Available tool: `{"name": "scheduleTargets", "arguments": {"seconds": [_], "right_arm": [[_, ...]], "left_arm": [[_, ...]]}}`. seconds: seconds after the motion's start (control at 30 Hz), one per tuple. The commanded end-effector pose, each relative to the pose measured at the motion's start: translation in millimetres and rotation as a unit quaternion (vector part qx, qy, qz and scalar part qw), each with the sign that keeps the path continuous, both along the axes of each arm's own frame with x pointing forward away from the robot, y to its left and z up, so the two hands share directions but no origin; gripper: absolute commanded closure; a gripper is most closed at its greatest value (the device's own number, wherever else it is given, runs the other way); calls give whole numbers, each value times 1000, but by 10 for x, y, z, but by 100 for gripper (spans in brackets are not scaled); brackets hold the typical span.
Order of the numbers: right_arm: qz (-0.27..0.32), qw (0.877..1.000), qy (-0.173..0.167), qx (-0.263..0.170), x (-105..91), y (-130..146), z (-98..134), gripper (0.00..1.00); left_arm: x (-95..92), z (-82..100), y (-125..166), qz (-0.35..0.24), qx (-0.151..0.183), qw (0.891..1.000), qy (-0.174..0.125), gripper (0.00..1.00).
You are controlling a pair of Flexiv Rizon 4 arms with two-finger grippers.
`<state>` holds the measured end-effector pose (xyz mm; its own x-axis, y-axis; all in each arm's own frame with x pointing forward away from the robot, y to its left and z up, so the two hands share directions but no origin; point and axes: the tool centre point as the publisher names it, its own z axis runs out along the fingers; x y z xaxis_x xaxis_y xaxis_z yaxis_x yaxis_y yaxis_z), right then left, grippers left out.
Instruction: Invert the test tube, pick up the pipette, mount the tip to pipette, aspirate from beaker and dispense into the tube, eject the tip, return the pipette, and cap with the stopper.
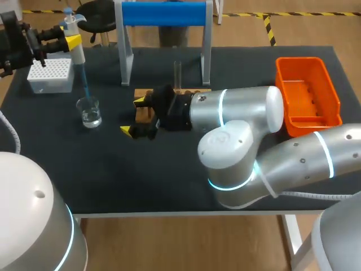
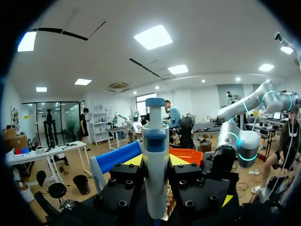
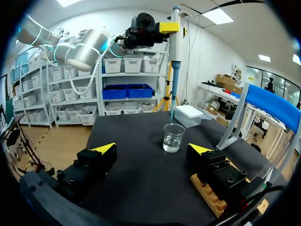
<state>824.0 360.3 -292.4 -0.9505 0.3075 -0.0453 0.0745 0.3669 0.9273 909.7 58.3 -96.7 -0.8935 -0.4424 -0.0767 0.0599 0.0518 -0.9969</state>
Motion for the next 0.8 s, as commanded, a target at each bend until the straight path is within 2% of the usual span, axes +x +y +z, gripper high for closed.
{"name": "scheduleTargets", "arguments": {"seconds": [0.03, 0.53, 0.8], "right_arm": [[-49, 999, -18, -5, 36, 158, -84, 0], [-60, 998, -7, -18, 78, 206, -274, 0], [-59, 998, -19, -20, 77, 222, -263, 0]], "left_arm": [[-2, -3, 4, -1, 0, 1000, -1, 100], [-2, -3, 4, -1, 0, 1000, -1, 100], [-2, -3, 4, -1, 0, 1000, -1, 100]]}}
